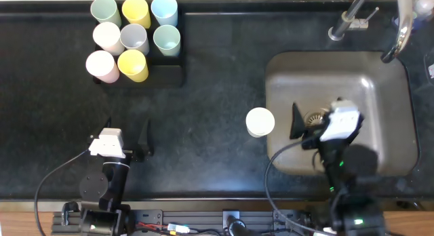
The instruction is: Store Cups
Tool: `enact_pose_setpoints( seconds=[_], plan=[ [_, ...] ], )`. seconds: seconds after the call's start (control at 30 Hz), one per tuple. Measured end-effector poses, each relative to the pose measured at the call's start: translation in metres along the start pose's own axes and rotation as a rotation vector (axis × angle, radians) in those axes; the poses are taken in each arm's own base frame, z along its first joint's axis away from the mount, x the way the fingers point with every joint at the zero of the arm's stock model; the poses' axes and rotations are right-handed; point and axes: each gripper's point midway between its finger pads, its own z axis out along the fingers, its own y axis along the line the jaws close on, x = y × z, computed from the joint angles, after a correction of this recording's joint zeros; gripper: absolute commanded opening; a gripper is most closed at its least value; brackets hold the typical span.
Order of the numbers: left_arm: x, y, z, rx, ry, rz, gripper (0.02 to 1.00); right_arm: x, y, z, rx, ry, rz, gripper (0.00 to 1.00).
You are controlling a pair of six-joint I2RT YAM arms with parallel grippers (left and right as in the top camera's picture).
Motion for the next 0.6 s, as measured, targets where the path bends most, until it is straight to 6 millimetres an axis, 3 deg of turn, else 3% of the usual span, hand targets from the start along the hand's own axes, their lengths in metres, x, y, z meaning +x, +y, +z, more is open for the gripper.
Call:
enact_pose_setpoints(
  seconds=[0.13, 0.27, 0.43, 0.6],
  plan=[
    [0.0, 0.0, 0.0, 0.0, 0.0, 0.0, 1.0, -0.028, 0.007, -0.005, -0.028, 0.183, 0.055, 1.0],
    [0.0, 0.0, 0.0, 0.0, 0.0, 0.0, 1.0, -0.028, 0.021, -0.006, -0.094, 0.43, 0.103, 0.998],
    [0.0, 0.0, 0.0, 0.0, 0.0, 0.0, 1.0, -0.004, 0.035, -0.001, -0.15, 0.753, 0.163, 0.996],
    [0.0, 0.0, 0.0, 0.0, 0.0, 0.0, 1.0, 0.042, 0.04, 0.007, -0.15, 1.062, 0.21, 1.0]
  ],
)
